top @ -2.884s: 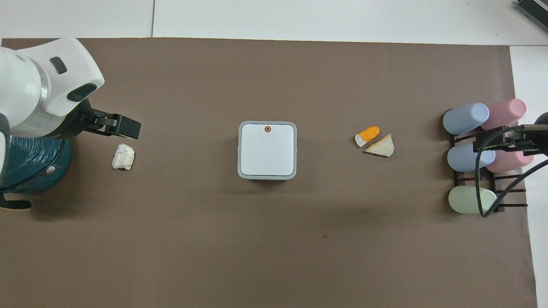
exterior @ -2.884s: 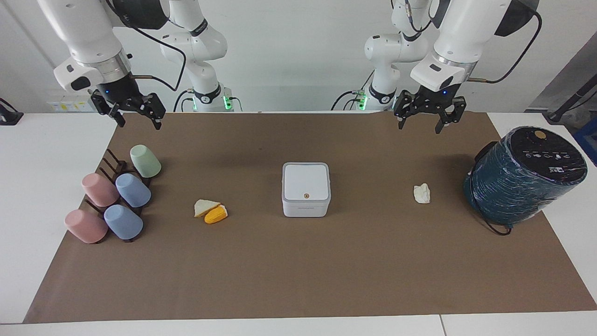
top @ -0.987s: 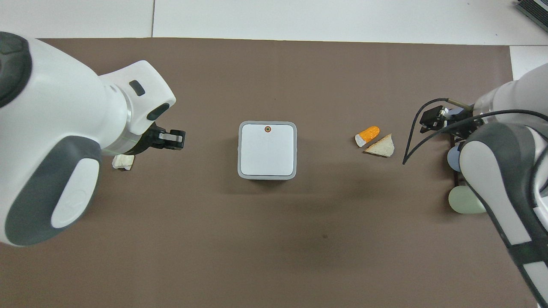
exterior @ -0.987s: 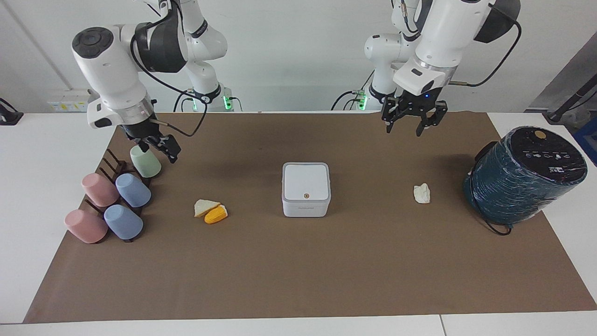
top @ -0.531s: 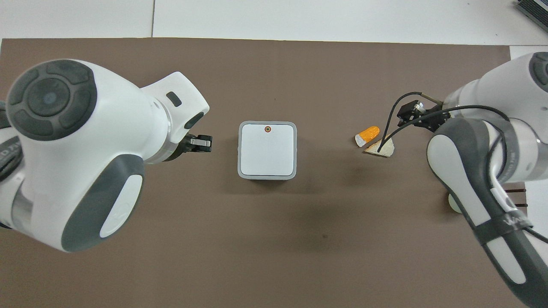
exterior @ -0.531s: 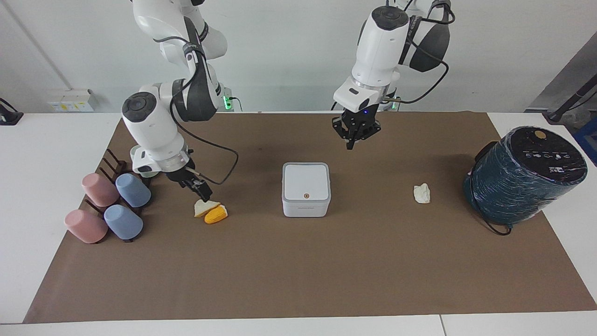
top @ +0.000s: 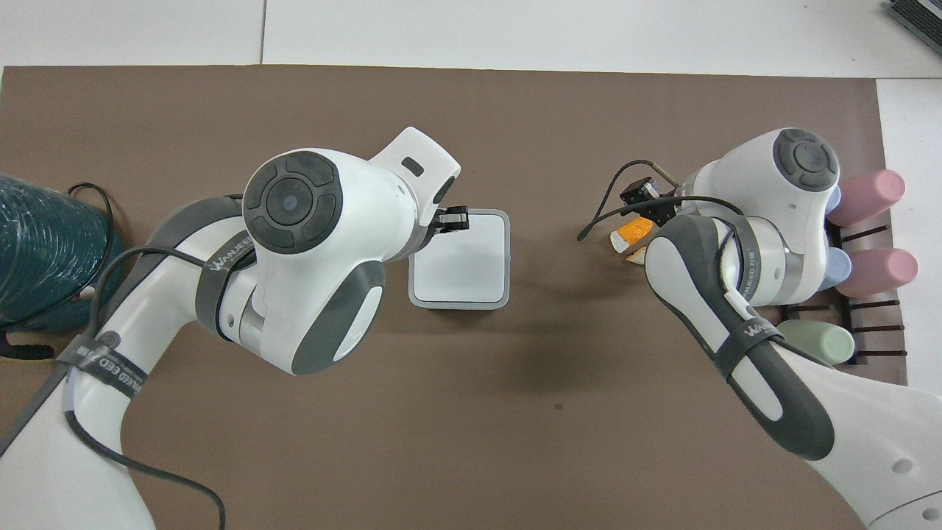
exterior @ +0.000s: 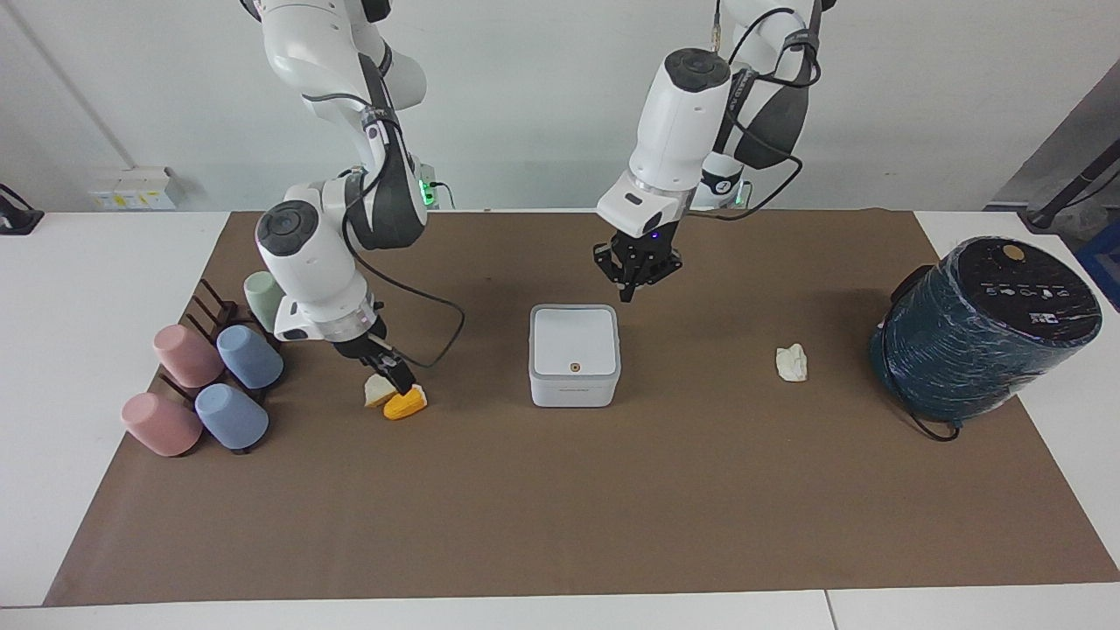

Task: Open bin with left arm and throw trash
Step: 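Grasp the bin lid with the left gripper while the right gripper grasps the trash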

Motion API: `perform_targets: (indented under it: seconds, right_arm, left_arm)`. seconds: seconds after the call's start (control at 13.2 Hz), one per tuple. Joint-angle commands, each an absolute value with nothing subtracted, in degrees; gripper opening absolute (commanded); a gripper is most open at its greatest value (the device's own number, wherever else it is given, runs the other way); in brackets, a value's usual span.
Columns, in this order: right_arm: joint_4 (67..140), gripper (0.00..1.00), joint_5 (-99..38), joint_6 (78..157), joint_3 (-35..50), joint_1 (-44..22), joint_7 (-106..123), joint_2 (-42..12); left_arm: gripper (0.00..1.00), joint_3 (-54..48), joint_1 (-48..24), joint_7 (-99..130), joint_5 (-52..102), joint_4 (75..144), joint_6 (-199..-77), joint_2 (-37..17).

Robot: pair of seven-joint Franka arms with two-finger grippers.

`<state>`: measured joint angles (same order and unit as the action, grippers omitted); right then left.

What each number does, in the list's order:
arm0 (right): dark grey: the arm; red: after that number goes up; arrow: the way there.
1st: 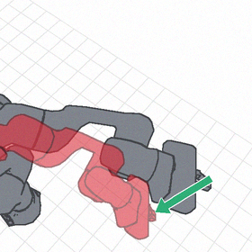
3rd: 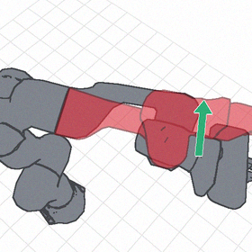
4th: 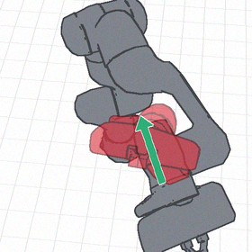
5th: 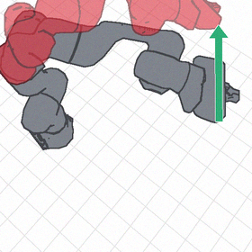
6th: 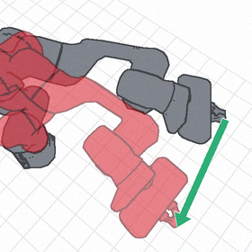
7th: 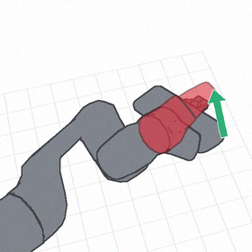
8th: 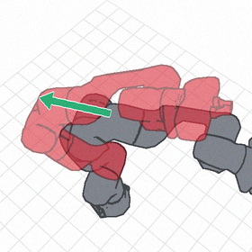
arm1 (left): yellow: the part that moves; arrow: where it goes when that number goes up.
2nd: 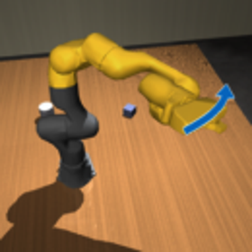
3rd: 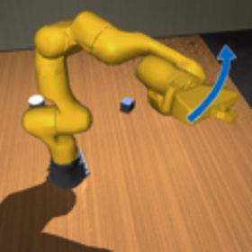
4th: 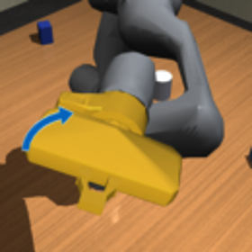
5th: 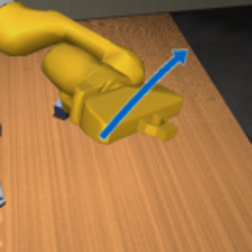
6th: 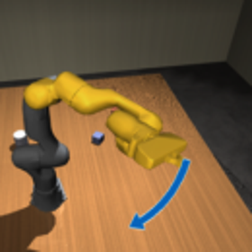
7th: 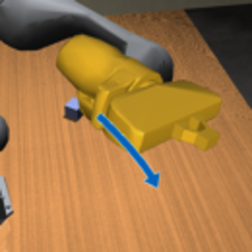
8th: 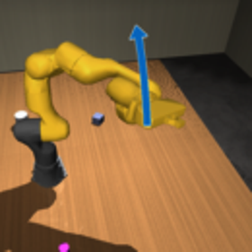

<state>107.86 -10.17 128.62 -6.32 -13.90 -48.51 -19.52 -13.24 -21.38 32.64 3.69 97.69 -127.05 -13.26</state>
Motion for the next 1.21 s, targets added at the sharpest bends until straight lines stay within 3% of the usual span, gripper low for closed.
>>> perform_targets:
  seconds: [0.0, 0.38, 0.68, 0.83, 0.91, 0.99, 1.06, 1.14]
  right_arm:
    - [109.25, 1.0, -11.34, 131.74, -6.15, -13.71, -51.32, -20.39]
    - [110.22, 1.0, -11.69, 132.54, -5.98, -14.76, -51.42, -21.18]
    - [109.95, 0.82, -12.92, 135.35, -5.98, -14.85, -51.59, -22.76]
    - [109.78, 0.67, -13.35, 135.53, -6.06, -14.77, -51.59, -23.11]
    - [109.78, 0.55, -13.53, 135.53, -6.06, -14.85, -51.68, -23.29]
    - [109.78, 0.22, -13.62, 135.53, -5.98, -14.77, -51.24, -23.29]
    - [109.69, 0.0, -13.62, 135.44, -6.06, -14.85, -51.41, -23.29]
    - [109.69, 0.0, -13.62, 135.35, -6.06, -14.85, -51.07, -23.29]
  left_arm:
    - [0.0, -12.66, -22.06, 34.71, 4.48, 98.35, -131.56, -15.02]
    - [0.0, -12.57, -23.2, 36.21, 4.48, 98.61, -138.33, -19.68]
    - [0.0, -12.48, -24.25, 36.65, 4.39, 99.4, -138.6, -21.0]
    - [0.0, -12.48, -24.43, 36.83, 4.39, 100.98, -139.82, -21.01]
    - [0.0, -12.48, -24.69, 36.83, 4.31, 102.03, -140.97, -21.01]
    - [0.0, -12.48, -24.7, 36.83, 4.31, 102.74, -141.67, -21.01]
    - [0.0, -12.39, -24.7, 36.83, 4.05, 103.01, -141.68, -21.01]
    - [0.0, -12.39, -24.7, 36.83, 3.96, 103.01, -141.59, -21.01]
